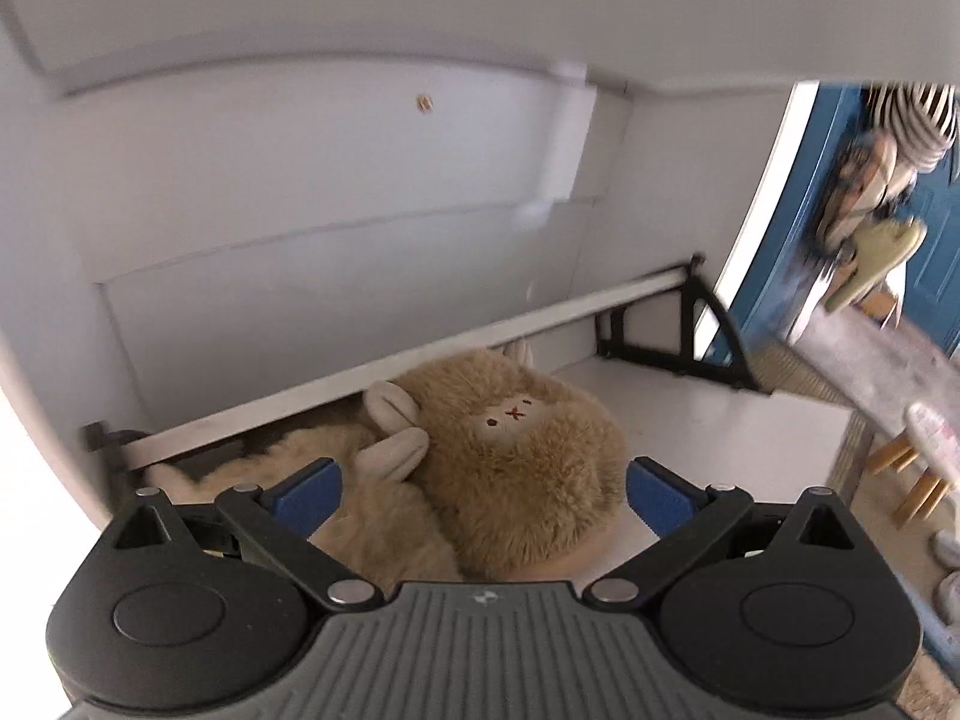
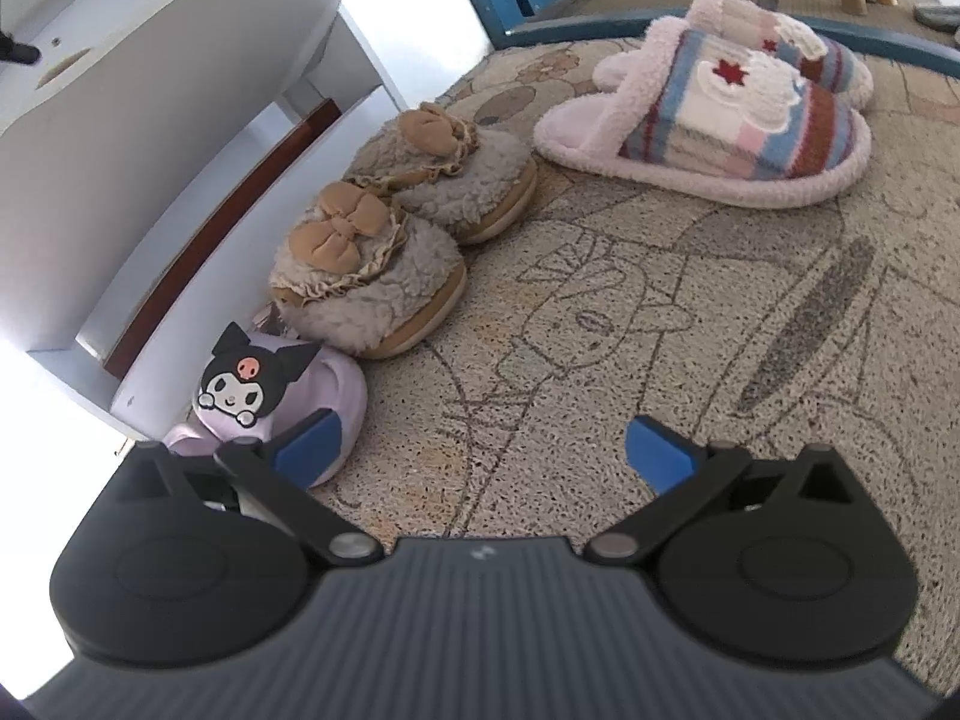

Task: Organize scattered shoes

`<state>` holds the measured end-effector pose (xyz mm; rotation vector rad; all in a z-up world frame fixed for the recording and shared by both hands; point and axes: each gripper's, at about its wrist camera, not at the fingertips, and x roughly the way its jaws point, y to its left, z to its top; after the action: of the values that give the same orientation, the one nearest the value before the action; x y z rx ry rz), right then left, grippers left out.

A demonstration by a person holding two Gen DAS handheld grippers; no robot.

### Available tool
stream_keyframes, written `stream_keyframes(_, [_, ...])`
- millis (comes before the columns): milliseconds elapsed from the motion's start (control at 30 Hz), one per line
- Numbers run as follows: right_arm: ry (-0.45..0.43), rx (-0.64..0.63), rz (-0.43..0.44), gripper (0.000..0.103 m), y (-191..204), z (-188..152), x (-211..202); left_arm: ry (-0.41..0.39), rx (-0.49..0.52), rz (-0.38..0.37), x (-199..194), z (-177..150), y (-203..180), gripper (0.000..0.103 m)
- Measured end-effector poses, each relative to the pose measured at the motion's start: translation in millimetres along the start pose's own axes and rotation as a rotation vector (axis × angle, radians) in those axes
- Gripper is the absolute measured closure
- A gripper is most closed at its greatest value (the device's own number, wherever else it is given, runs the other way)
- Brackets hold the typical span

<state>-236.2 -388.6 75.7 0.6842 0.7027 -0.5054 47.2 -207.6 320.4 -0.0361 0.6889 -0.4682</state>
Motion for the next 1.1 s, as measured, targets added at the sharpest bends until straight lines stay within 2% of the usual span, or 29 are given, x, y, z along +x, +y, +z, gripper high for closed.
stream_keyframes(133, [-0.038,-0.143,0.033,0.0,12.8,-0.9,-2.7,-0.059,0.027,-0.016,-42.8,-17.5,10.3,0.0])
stream_keyframes(300, [-0.07,-0.492,0.087,0.004,40.9,-2.5,-2.0,-0.102,-0.008,0.014,-91.1,-44.3,47.7,0.0])
stream_keyframes(400, [-0.038,-0.579,0.154,0.014,52.4,-3.1,5.4,-0.093,-0.036,0.057,-109.0,-58.1,73.2,0.0])
stream_keyframes(467, [-0.021,-0.621,0.182,0.024,60.2,-8.1,13.6,-0.08,-0.069,0.096,-113.6,-68.5,91.7,0.0])
stream_keyframes(500, [-0.012,-0.641,0.196,0.025,64.2,-10.6,17.7,-0.075,-0.088,0.119,-116.1,-74.3,101.5,0.0])
stream_keyframes(567, [0.006,-0.683,0.225,0.027,72.0,-15.6,26.0,-0.061,-0.127,0.158,-115.4,-88.4,119.1,0.0])
stream_keyframes(633, [0.024,-0.724,0.253,0.027,79.9,-20.6,34.2,-0.009,-0.162,0.192,-109.5,-105.8,136.4,0.0])
stream_keyframes(733, [0.051,-0.786,0.296,0.029,91.6,-28.1,46.6,0.054,-0.164,0.219,-94.1,-129.8,145.2,0.0])
stream_keyframes(833, [0.075,-0.847,0.33,0.03,107.4,-38.4,57.5,0.125,-0.118,0.232,-66.3,-163.3,147.4,0.001])
stream_keyframes(967, [0.065,-0.878,0.319,0.029,119.0,-46.6,69.5,0.21,-0.11,0.21,-33.4,-202.3,147.2,0.001])
stream_keyframes(1100, [0.048,-0.921,0.309,0.028,124.2,-50.4,72.9,0.257,-0.107,0.178,-13.5,-215.7,136.2,0.001])
